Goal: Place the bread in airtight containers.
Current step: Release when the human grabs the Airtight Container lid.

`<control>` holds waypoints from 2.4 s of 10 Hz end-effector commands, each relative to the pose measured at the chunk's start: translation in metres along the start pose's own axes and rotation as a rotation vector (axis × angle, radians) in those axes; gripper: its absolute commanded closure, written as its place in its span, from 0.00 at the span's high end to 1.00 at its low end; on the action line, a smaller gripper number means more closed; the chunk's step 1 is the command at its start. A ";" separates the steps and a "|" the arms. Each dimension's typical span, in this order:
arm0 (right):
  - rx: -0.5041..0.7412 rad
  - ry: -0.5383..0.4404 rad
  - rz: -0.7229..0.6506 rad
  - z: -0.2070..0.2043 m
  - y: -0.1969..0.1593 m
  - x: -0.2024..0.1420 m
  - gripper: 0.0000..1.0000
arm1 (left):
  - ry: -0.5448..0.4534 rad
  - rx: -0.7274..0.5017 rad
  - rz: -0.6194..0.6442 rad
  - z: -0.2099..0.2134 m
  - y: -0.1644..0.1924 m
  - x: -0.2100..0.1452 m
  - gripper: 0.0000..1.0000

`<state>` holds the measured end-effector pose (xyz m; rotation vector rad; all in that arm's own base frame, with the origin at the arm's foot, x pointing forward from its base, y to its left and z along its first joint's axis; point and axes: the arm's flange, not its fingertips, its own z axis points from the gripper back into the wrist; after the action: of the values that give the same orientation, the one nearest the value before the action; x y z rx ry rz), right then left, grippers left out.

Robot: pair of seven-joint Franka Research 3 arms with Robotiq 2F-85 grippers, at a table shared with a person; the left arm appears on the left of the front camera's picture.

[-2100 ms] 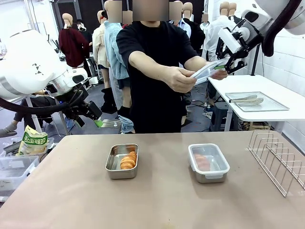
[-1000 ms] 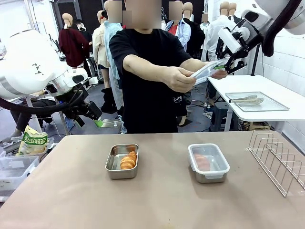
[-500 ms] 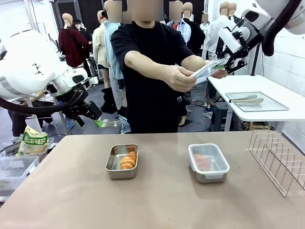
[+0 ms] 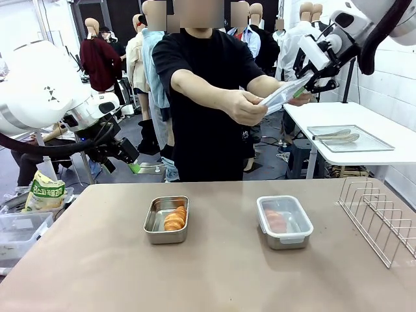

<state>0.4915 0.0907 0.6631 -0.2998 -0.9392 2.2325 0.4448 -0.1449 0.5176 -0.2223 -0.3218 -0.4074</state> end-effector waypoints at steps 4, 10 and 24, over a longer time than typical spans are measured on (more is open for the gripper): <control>0.000 0.021 0.019 0.000 0.000 0.000 1.00 | -0.003 0.002 0.001 0.001 0.001 0.001 1.00; 0.279 0.018 0.194 -0.039 0.008 0.002 1.00 | -0.003 0.002 0.001 0.001 0.001 0.001 1.00; 0.062 0.021 0.043 -0.010 0.003 0.001 1.00 | -0.003 0.002 0.001 0.001 0.001 0.001 1.00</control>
<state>0.4929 0.0941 0.6569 -0.3120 -0.8433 2.3041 0.4448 -0.1449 0.5176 -0.2224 -0.3219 -0.4074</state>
